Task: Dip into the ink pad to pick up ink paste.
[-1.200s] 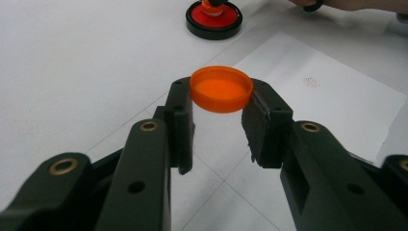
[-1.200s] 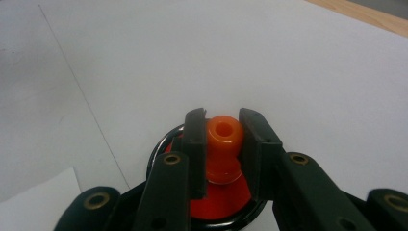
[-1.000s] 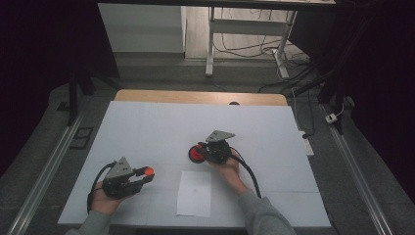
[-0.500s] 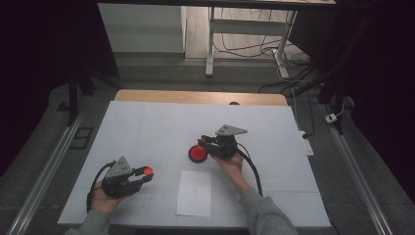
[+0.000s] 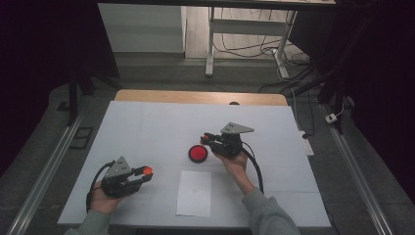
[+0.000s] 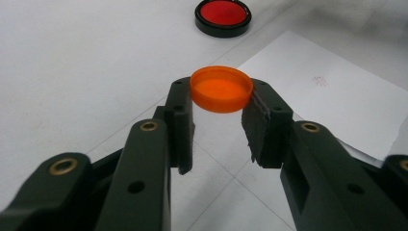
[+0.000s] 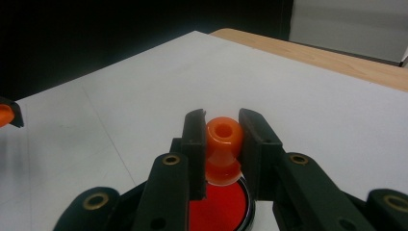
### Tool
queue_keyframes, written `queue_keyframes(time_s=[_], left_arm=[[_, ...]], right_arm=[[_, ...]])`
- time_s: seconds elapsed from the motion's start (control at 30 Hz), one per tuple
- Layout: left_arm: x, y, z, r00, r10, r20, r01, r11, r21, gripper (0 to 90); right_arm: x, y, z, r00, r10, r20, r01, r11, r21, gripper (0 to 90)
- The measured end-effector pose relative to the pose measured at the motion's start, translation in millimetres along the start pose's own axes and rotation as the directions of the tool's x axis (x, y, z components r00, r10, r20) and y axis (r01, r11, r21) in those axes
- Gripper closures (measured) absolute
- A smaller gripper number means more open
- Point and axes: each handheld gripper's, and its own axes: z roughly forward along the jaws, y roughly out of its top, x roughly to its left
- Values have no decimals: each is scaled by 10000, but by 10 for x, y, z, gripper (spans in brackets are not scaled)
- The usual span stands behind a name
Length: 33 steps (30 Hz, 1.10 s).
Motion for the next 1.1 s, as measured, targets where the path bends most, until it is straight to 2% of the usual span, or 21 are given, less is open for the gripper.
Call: queue_keyframes(time_s=[0.6,1.1], left_arm=[[13,-4,10,10000,-20,29,20,10000,28,648],[14,-10,19,10000,-22,16,22,10000,61,648]], right_arm=[[30,4,-203,9998,-53,-193,51,9999,-103,726],[40,-13,-244,9994,-140,-308,142,9999,47,726]])
